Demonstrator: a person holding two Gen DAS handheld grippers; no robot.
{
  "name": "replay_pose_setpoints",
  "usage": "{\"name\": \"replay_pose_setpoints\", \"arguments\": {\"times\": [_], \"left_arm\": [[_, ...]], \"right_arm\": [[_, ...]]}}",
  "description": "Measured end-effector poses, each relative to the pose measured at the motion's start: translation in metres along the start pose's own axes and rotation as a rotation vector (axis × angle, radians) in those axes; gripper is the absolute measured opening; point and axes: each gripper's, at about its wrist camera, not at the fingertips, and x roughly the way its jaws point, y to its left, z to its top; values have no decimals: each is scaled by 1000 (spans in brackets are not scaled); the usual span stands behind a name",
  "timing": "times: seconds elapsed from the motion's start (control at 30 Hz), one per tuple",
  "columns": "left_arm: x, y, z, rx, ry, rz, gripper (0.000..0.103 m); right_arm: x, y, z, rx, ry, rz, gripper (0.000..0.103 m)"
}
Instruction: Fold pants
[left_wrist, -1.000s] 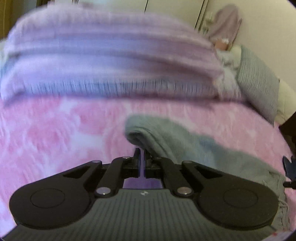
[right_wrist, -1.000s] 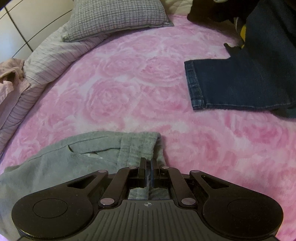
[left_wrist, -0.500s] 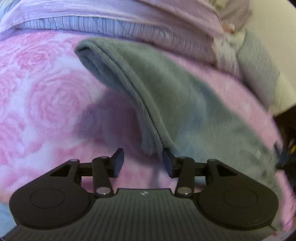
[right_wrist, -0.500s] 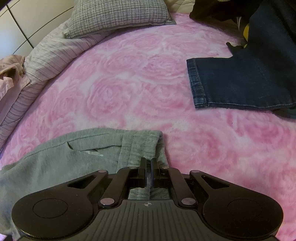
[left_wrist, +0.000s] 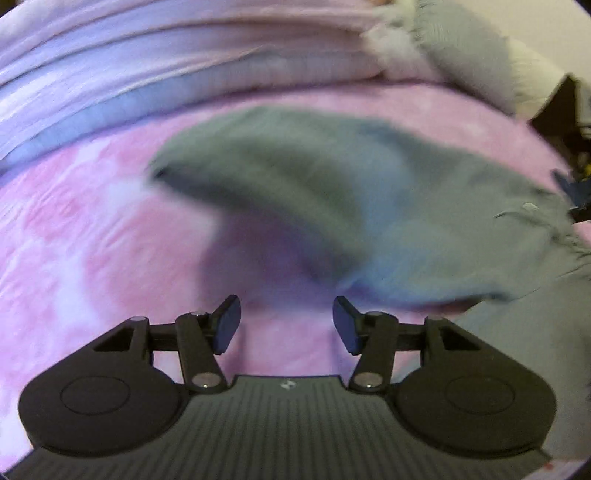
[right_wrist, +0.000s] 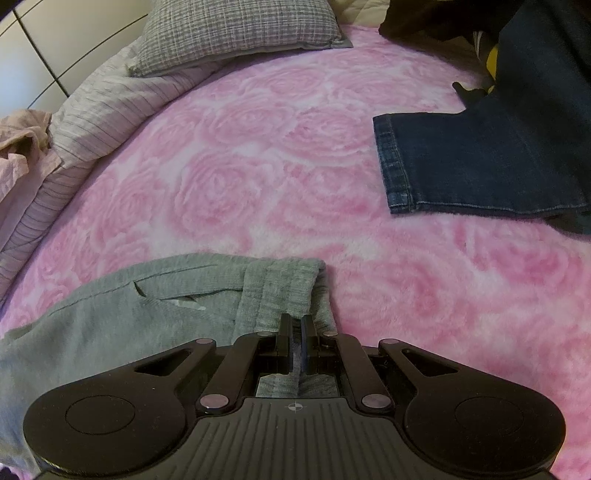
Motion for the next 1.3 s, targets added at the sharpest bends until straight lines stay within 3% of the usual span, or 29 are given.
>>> {"name": "replay_pose_setpoints", "arguments": {"times": [0.13,0.27,0.47,0.63,0.7,0.8,0.97,1.2,1.27,1.3], "left_arm": [[14,5,12,-111,-50,-38,49],[22,-10,26,-118,-89,-79,49],[29,-15,29,-156,-76,-124,49],[52,-20,36,-265,-55,-151,48],[45,-31,35,-194,-74,-163,48],[32,-47,19,38,-39,-87,48],[26,-64,7,213,-11,-92,48],[49,-84,18,265,-80,63,49],[49,-91,21,309,-116,99,39],[50,-91,24,313,-128,91,12]], "right_arm": [[2,1,-3,-4,-8,-7,0],[2,2,-2,-8,-1,-8,0],[3,2,-1,-18,0,-9,0],[4,3,-3,-14,-9,-17,0],[4,5,-3,-20,-5,-21,0],[4,4,-2,-20,7,-17,1],[4,3,-1,-12,-3,-19,0],[5,6,-4,-5,-8,-19,1],[6,7,-5,-7,-7,-17,0],[6,7,-6,-9,-9,-17,0]]}}
